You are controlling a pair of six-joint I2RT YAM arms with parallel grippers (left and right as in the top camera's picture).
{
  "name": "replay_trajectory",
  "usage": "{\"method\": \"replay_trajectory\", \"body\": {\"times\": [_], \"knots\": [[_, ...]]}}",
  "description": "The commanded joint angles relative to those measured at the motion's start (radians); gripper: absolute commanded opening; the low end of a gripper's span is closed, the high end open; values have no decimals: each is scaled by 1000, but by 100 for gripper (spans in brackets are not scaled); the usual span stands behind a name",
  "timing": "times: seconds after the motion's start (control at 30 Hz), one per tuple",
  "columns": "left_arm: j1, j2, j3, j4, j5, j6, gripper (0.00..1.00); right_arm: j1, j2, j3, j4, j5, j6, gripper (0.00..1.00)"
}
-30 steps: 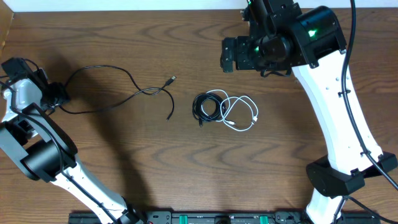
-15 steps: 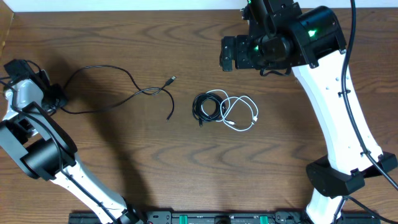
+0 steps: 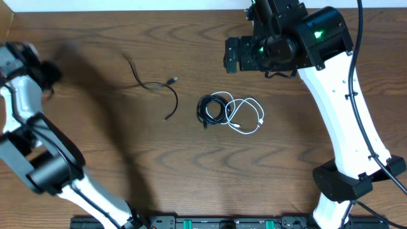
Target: Untangle cables
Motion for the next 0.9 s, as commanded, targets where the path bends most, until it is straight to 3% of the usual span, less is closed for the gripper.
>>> {"method": "replay_trajectory", "body": {"times": [0.0, 0.53, 0.7, 0.87], "knots": [[-61, -134, 49, 54, 167, -158, 8, 6, 11, 5, -8, 4, -8, 99], [-581, -314, 49, 124, 183, -204, 8, 5, 11, 5, -67, 36, -42, 98], [-605, -313, 49, 128, 134, -204, 7, 2, 11, 5, -76, 45, -45, 98], [-555, -307, 49, 151, -3, -169, 8, 1, 11, 5, -76, 45, -45, 98]]}}
